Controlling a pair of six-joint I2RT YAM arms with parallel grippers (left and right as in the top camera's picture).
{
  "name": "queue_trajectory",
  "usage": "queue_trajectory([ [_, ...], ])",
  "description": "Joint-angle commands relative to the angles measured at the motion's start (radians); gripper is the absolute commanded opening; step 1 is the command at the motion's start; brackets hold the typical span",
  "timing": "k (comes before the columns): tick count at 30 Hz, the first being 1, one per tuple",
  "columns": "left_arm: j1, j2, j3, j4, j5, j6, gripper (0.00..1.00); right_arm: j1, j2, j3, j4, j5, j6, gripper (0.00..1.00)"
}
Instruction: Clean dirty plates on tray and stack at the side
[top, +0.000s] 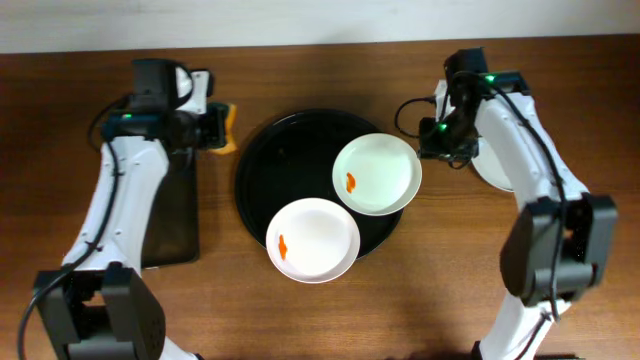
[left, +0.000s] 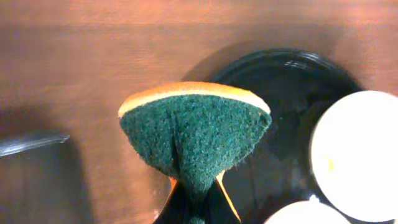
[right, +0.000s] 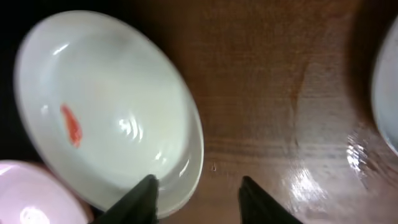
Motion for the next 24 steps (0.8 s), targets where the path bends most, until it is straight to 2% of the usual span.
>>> queue_trajectory([
  [1, -0.067, 0.002, 0.016, 0.050, 0.026, -0.064, 0.00, 0.003, 0.094, 0.006, 0.033, 0.022, -0.027, 0.37],
  [6, -0.129, 0.054, 0.016, 0.101, 0.027, -0.084, 0.00, 0.003, 0.149, 0.006, 0.046, -0.085, -0.150, 0.23],
  [9, -0.170, 0.113, 0.016, 0.113, 0.027, -0.086, 0.00, 0.003, 0.150, 0.006, 0.053, -0.087, -0.101, 0.06],
  [10, -0.180, 0.127, 0.016, 0.119, 0.027, -0.086, 0.00, 0.003, 0.150, 0.006, 0.056, -0.087, -0.062, 0.04],
  [15, -0.229, 0.153, 0.016, 0.172, 0.027, -0.098, 0.00, 0.011, 0.147, 0.006, 0.080, -0.088, 0.180, 0.04],
  [20, -0.292, 0.185, 0.016, 0.218, 0.027, -0.156, 0.00, 0.071, 0.147, 0.006, 0.089, -0.053, 0.262, 0.04],
  [24, -0.358, 0.270, 0.016, 0.272, 0.061, -0.261, 0.00, 0.128, 0.147, 0.006, 0.089, 0.046, 0.328, 0.04],
])
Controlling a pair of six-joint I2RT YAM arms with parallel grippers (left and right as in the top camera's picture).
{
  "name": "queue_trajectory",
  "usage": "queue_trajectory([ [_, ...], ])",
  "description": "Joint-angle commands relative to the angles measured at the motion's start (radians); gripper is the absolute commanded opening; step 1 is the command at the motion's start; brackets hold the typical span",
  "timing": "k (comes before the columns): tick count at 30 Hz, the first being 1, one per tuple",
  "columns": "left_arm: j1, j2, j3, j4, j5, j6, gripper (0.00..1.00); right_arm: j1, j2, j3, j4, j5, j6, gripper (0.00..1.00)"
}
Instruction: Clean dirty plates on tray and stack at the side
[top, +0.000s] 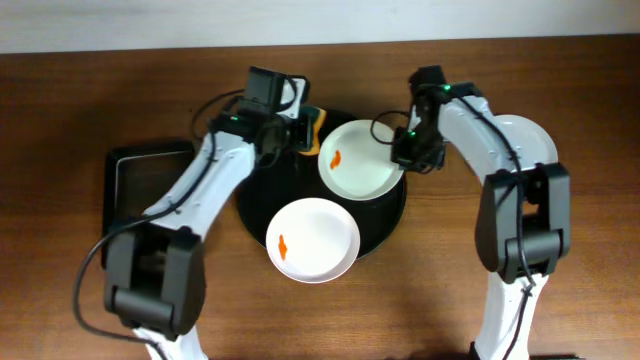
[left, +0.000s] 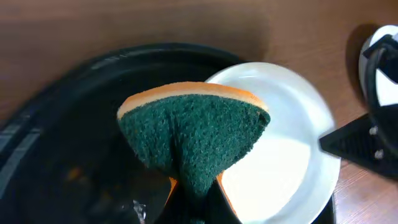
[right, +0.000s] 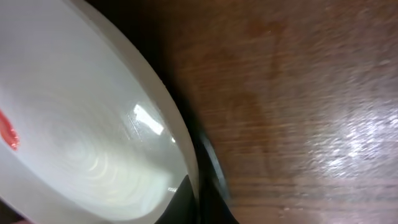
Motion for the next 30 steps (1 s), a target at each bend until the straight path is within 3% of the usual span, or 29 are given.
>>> queue_trajectory([
  [1, -0.056, 0.097, 0.016, 0.031, 0.071, -0.098, 0.00, 0.042, 0.002, 0.006, 0.006, 0.074, 0.074, 0.04],
  [8, -0.109, 0.206, 0.016, 0.136, 0.177, -0.171, 0.00, 0.042, 0.002, 0.006, 0.011, 0.075, 0.070, 0.04],
  [13, -0.109, 0.257, 0.016, 0.164, 0.158, -0.184, 0.00, 0.043, 0.002, 0.006, 0.016, 0.074, 0.049, 0.04],
  [23, -0.067, 0.289, 0.016, 0.098, -0.140, -0.177, 0.00, 0.054, 0.002, 0.006, 0.008, 0.074, 0.016, 0.04],
  [30, -0.037, 0.289, 0.016, 0.085, -0.265, -0.046, 0.00, 0.068, 0.002, 0.006, 0.006, 0.079, 0.010, 0.04],
])
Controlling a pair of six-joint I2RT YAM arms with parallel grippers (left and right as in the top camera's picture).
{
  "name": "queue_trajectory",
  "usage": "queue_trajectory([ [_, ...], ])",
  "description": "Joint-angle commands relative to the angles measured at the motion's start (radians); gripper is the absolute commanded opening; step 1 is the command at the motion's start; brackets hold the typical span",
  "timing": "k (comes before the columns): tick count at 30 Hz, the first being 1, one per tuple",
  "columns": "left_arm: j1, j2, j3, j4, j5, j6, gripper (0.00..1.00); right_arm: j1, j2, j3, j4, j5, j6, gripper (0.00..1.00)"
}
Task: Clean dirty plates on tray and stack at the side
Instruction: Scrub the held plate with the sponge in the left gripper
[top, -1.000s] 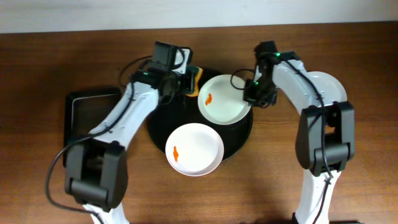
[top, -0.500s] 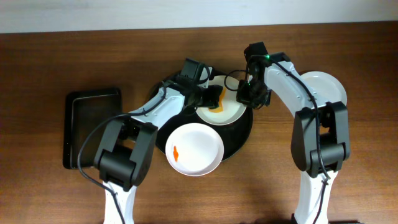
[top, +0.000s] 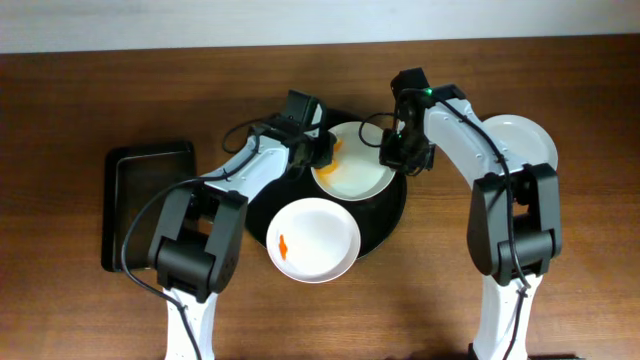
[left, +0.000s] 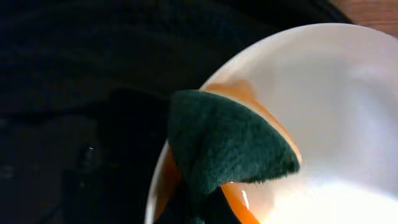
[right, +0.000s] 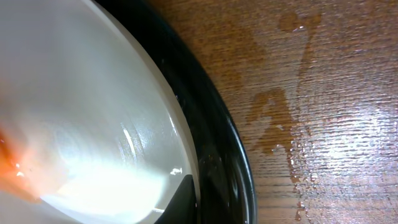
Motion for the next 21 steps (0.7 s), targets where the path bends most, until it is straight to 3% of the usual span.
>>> queue_trajectory([
  [1, 0.027, 0.038, -0.005, -0.032, -0.202, 0.100, 0.00, 0.014, 0.001, 0.006, -0.010, 0.025, -0.018, 0.04],
  [12, 0.026, 0.037, 0.304, -0.381, -0.288, 0.104, 0.00, 0.013, -0.051, 0.008, -0.034, 0.186, -0.017, 0.04],
  [18, 0.029, 0.035, 0.313, -0.489, -0.278, 0.093, 0.00, 0.014, -0.132, 0.013, -0.032, 0.237, -0.090, 0.04],
  [21, 0.029, 0.035, 0.313, -0.542, -0.195, 0.094, 0.00, 0.018, -0.211, 0.016, -0.034, 0.300, -0.113, 0.04],
])
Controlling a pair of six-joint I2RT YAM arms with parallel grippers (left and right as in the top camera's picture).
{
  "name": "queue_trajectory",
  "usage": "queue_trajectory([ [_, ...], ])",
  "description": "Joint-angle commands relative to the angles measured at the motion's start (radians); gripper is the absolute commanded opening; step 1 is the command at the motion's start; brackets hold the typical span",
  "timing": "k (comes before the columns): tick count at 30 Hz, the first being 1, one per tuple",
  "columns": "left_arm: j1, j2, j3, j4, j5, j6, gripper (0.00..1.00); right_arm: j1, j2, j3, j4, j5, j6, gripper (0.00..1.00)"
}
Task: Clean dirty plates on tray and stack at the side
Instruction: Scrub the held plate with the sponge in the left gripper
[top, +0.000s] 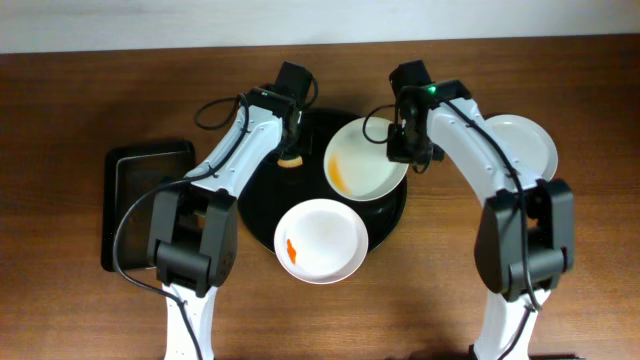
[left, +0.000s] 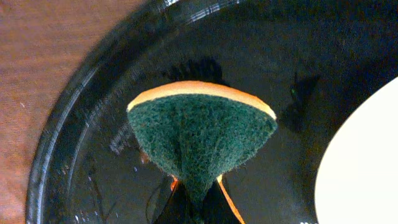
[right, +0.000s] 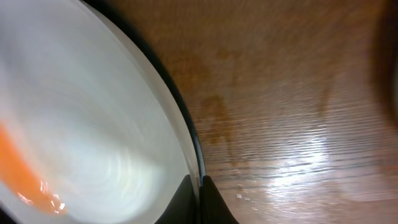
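The black round tray (top: 262, 195) sits mid-table. On its front edge lies a white plate (top: 320, 241) with an orange stain. A second white plate (top: 367, 160) with an orange smear on its left side is held at its right rim by my right gripper (top: 404, 143), shut on it (right: 198, 186). My left gripper (top: 291, 150) is shut on the green-and-orange sponge (left: 202, 137), over the tray's left part, apart from the plate. A clean white plate (top: 522, 142) lies on the table at the right.
A dark rectangular tray (top: 145, 200) lies at the left of the table. The wooden table (top: 450, 290) by the right gripper shows wet patches (right: 217, 118).
My left gripper has drawn the sponge off the held plate to the tray's left part. The plate's stain is now a wider orange smear. The held plate sits slightly more to the right.
First my left gripper held the sponge beside the tray and my right gripper stood open at the far plate's rim. Then the right shut on that rim and the sponge came over the tray. Then the sponge pressed on the stain; now it is off, leaving a smear.
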Motion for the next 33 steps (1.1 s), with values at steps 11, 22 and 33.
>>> queue_trajectory([
  [11, 0.086, 0.013, 0.016, -0.115, 0.247, 0.048, 0.00, 0.277, -0.251, 0.015, -0.039, 0.710, -0.099, 0.04],
  [22, 0.127, 0.011, 0.016, -0.129, 0.312, 0.085, 0.00, 0.410, -0.245, 0.015, -0.033, 0.969, -0.072, 0.04],
  [33, 0.127, -0.009, 0.016, -0.122, 0.312, 0.085, 0.00, 0.416, -0.245, 0.015, -0.033, 0.983, -0.073, 0.04],
])
